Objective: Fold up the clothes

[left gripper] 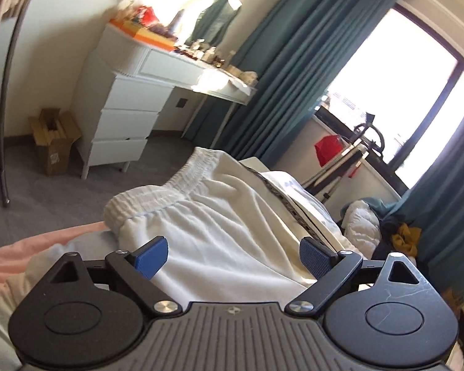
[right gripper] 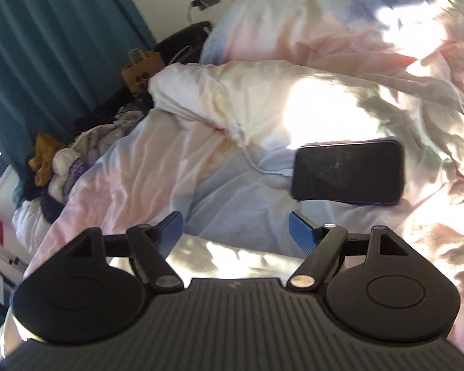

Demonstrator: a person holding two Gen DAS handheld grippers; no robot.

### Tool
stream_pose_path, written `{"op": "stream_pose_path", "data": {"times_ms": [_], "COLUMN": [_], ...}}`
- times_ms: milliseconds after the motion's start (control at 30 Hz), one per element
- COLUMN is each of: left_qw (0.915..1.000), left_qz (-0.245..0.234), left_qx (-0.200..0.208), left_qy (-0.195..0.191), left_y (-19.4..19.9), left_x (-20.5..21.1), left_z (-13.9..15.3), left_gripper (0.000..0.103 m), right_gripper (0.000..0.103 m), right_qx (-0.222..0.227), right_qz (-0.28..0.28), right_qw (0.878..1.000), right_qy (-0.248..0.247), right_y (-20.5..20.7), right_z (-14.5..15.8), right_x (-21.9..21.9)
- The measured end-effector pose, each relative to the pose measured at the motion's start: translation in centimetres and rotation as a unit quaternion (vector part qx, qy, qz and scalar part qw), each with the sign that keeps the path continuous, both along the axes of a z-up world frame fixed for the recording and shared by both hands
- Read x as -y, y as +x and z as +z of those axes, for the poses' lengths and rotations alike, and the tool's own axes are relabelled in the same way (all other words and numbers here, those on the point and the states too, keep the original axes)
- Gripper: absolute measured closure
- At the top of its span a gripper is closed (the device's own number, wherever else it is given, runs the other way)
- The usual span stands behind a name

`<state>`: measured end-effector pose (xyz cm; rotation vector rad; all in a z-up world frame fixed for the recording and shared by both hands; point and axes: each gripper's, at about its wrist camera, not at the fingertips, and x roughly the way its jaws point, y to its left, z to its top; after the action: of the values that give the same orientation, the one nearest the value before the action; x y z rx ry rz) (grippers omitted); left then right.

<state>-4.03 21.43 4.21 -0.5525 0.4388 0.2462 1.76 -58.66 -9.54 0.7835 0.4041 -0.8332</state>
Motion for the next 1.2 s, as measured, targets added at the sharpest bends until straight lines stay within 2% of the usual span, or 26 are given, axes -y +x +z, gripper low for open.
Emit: {"op": "stream_pose_path", "data": {"times_ms": [100,200,333,467,667,767,900,1000,1100,1133,1200], "left_qw": [0.9959,0.9840,0.9590,0.9312,0.8952,0.8706,0.8402,0.8213,0.8051,0.7993,0.8057], "left_qz": [-0.069,-0.139,-0.214,-0.281,-0.333,-0.361,-0.369,-0.374,-0.377,-0.376,-0.363], "left_qx": [-0.008,-0.021,-0.027,-0.019,-0.030,-0.043,-0.064,-0.072,-0.079,-0.081,-0.087], "left_qy": [0.058,0.110,0.184,0.231,0.295,0.332,0.392,0.425,0.451,0.462,0.460], "left_y": [2.7,5.5,8.6,12.3,18.0,20.6,24.0,26.2,28.3,29.0,30.2], "left_x": [5.4,11.1,18.5,24.6,31.7,34.7,38.2,40.3,41.7,42.2,42.0], "left_z": [0.1,-0.5,-2.2,-4.2,-6.2,-7.4,-10.1,-12.1,-14.4,-15.2,-15.7], "left_gripper": [0.002,0.002,0.002,0.002,0.002,0.002,0.002,0.002,0.004,0.008,0.026], "right_gripper": [0.026,0.026,0.026,0.026,0.026,0.026,0.026,0.026,0.026,0.026,0.026], "right_qx": [0.017,0.011,-0.002,-0.002,0.001,0.001,-0.003,-0.012,-0.015,-0.016,-0.018], "right_qz": [0.065,0.129,0.209,0.265,0.295,0.299,0.307,0.315,0.318,0.319,0.321], "right_qw": [0.998,0.991,0.978,0.964,0.956,0.954,0.951,0.948,0.947,0.947,0.947], "right_qy": [-0.009,-0.016,-0.020,-0.033,-0.002,0.014,0.034,0.033,0.038,0.034,0.027], "right_y": [1.1,2.3,4.0,5.2,6.4,7.2,8.4,9.5,10.4,10.6,11.2], "right_z": [0.8,0.8,0.1,0.2,-1.2,-2.1,-3.5,-4.5,-5.3,-5.5,-5.8], "right_x": [-2.5,-5.7,-9.7,-12.1,-12.6,-12.6,-13.0,-13.4,-13.4,-13.5,-13.6]}}
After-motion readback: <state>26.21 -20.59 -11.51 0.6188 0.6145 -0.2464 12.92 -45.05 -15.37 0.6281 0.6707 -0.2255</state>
